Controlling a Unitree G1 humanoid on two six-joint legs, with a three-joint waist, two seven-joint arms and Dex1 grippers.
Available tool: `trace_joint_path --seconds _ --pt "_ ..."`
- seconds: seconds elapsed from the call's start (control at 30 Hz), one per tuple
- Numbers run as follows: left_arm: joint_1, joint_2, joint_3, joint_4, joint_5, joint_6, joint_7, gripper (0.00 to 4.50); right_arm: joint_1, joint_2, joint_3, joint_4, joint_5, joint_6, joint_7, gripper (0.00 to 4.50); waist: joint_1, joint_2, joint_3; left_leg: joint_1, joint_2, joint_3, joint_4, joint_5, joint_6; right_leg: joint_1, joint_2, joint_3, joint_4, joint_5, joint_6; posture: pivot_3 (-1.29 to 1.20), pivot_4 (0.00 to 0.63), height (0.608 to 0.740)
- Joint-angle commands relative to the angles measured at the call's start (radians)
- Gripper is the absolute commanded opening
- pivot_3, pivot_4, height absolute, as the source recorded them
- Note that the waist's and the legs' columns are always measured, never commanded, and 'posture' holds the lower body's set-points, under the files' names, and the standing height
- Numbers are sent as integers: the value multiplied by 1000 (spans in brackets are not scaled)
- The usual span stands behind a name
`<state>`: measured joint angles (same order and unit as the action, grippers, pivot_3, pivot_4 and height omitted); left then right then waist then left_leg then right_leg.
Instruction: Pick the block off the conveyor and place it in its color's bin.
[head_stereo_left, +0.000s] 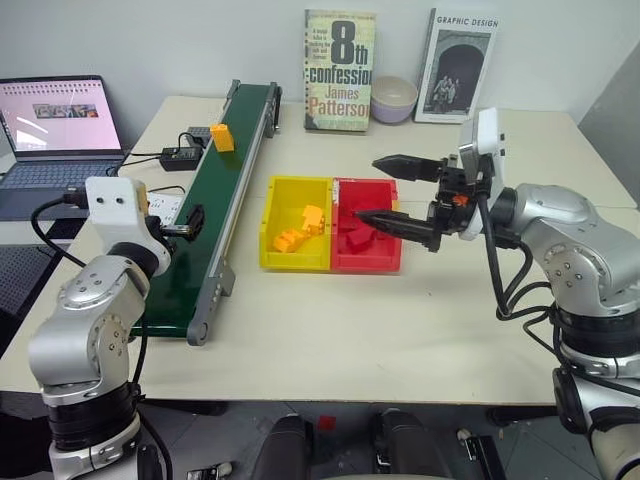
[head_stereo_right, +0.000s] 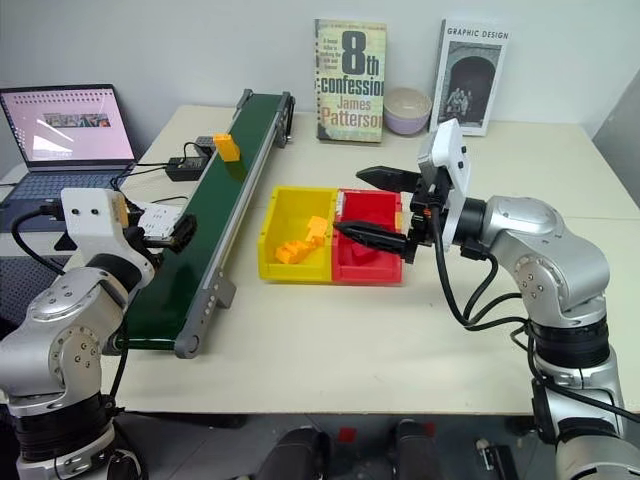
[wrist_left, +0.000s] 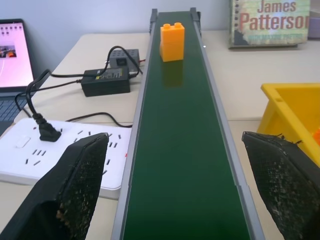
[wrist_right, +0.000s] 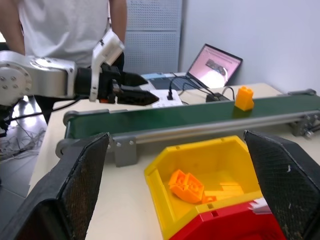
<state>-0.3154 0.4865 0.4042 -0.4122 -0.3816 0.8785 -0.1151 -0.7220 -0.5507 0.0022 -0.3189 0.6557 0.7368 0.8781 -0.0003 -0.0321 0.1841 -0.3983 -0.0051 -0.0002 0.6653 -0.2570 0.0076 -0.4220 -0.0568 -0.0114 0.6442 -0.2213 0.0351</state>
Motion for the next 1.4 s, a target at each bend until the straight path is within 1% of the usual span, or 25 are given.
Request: trace_joint_path --seconds 0.03,0.33,0.63,0.9,1.07,1.13,1.17,1.23,1.27,1.4 --pt "-19 -40 6 -24 19 -51 43 4453 -14 13 7 -34 12 -26 6 4500 0 0 0 0 0 0 0 0 0 0 0 0 0 0 0 0 150 740" --pt "-26 -84 -21 11 50 -96 64 4453 -21 23 3 -47 29 -22 3 4500 0 0 0 0 0 0 0 0 0 0 0 0 1 0 0 0 150 740" --pt "-93 -118 -63 139 108 -184 100 4453 -22 4 -9 -65 40 -11 -12 4500 0 0 0 0 0 0 0 0 0 0 0 0 1 0 0 0 150 740" --pt "-140 -152 -71 269 138 -238 127 4453 -13 -21 -26 -95 54 3 -45 4500 1 0 0 0 0 0 0 0 0 0 0 0 1 0 0 0 150 740" --pt "-146 -163 -67 296 133 -251 127 4453 -8 -37 -39 -111 64 18 -67 4500 1 0 0 0 0 0 0 0 0 0 0 0 0 0 0 0 150 740" --pt "-128 -173 -56 279 125 -232 136 4111 -2 -45 -45 -119 68 25 -71 4500 1 0 0 0 0 0 0 0 0 0 0 0 0 0 0 0 150 740" --pt "-121 -176 -52 271 121 -221 140 4047 0 -48 -46 -122 69 27 -72 4500 1 0 0 0 0 0 0 0 0 0 0 0 0 0 0 0 150 740" --pt "-104 -192 -36 236 106 -182 159 3605 -3 -54 -50 -118 71 29 -73 4500 1 0 0 0 0 0 0 0 0 0 0 0 0 0 0 0 150 740" --pt "-93 -198 -32 210 102 -161 167 3488 -6 -56 -51 -114 72 30 -72 4500 1 0 0 0 0 0 0 0 0 0 -1 0 0 0 0 0 150 740" --pt "-43 -225 -10 76 81 -59 209 2770 -10 -66 -55 -110 81 36 -72 4500 1 0 0 0 0 0 0 0 0 0 -1 0 0 0 0 0 150 740"
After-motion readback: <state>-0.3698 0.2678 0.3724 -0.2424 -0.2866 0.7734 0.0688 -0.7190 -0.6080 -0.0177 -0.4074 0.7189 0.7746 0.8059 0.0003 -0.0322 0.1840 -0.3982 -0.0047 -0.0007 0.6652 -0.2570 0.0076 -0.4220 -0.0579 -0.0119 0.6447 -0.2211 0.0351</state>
